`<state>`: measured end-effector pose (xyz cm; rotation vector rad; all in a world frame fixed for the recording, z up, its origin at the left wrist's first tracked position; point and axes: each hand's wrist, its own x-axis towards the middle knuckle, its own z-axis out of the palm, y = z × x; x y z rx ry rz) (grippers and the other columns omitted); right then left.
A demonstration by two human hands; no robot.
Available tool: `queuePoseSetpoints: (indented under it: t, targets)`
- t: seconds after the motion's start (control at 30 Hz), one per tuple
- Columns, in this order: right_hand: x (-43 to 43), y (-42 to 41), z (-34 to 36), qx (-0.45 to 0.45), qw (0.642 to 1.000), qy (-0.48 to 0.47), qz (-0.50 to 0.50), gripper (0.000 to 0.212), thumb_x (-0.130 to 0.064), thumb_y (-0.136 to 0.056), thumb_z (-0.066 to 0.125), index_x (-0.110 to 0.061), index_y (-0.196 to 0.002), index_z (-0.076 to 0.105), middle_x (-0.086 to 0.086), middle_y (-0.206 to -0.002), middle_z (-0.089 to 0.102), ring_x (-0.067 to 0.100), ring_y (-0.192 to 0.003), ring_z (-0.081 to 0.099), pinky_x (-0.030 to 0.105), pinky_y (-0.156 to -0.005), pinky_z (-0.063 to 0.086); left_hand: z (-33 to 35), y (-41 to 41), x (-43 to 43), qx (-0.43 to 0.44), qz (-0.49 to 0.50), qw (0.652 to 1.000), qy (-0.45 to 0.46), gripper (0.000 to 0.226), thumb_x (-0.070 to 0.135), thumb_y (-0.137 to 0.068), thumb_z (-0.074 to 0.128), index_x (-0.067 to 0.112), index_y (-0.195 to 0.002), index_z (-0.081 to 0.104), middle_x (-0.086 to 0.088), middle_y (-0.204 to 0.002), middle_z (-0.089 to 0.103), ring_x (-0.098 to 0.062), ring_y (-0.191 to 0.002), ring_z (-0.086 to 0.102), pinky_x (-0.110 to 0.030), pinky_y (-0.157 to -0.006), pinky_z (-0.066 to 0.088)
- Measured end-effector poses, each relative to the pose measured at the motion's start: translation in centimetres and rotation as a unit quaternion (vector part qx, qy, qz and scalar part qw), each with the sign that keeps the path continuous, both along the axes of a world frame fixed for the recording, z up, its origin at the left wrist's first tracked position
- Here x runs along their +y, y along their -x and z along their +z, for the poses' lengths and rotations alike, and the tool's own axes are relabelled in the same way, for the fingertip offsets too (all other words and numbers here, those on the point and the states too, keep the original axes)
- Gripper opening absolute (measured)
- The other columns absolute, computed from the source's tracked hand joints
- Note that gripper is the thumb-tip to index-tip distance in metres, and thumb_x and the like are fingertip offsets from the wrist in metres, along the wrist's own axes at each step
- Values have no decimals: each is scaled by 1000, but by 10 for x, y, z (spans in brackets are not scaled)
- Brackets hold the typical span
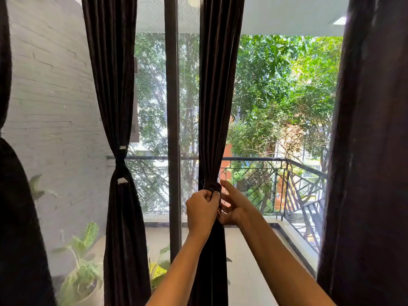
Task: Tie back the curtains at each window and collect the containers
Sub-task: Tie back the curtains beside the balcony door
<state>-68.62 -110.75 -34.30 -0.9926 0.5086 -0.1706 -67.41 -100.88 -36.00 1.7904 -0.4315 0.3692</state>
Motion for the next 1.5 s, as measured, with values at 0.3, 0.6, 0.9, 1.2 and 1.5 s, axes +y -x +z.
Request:
queuePoseSetpoints:
  t: [0.3,0.6,0.9,1.2,1.5]
  targets:
    - [13,0,15,-14,995,-69,74,15,-19,-71,60,-6,-68,56,9,-70,53,25,-65,51,32,-65,35,-10,-6,14,-9,-60,998,-2,31,31,-88,60,7,-68,67,-13,-63,63,-27,-63,60,-44,-63,48]
    - [13,-1,9,-110,979,-114,126,40,-38,-60,78,-3,-72,62,10,-68,59,25,-69,58,34,-64,53,-16,-10,19,-25,-72,997,8,31,31,-85,62,14,-59,59,-8,-54,58,-26,-57,57,-45,-60,46]
    - [11,5,9,-46,994,-63,82,16,-18,-83,64,-3,-83,58,12,-92,50,26,-78,55,43,-68,50,-23,-14,19,-66,-68,995,-17,23,28,-88,60,27,-66,67,3,-56,62,-9,-54,56,-28,-54,45]
    - [-6,4,4,-105,990,-73,62,11,-3,-89,50,3,-98,53,17,-92,51,32,-81,59,47,-57,58,-19,-12,14,-81,-70,993,-41,24,25,-89,60,14,-68,61,5,-56,56,-5,-52,49,-19,-52,36]
    - [-24,10,22,25,947,312,77,17,-10,-91,56,2,-103,58,15,-84,65,26,-72,66,42,-73,59,-26,-13,8,-74,-73,994,-29,28,24,-91,58,13,-66,57,-6,-58,57,-20,-57,56,-23,-53,38]
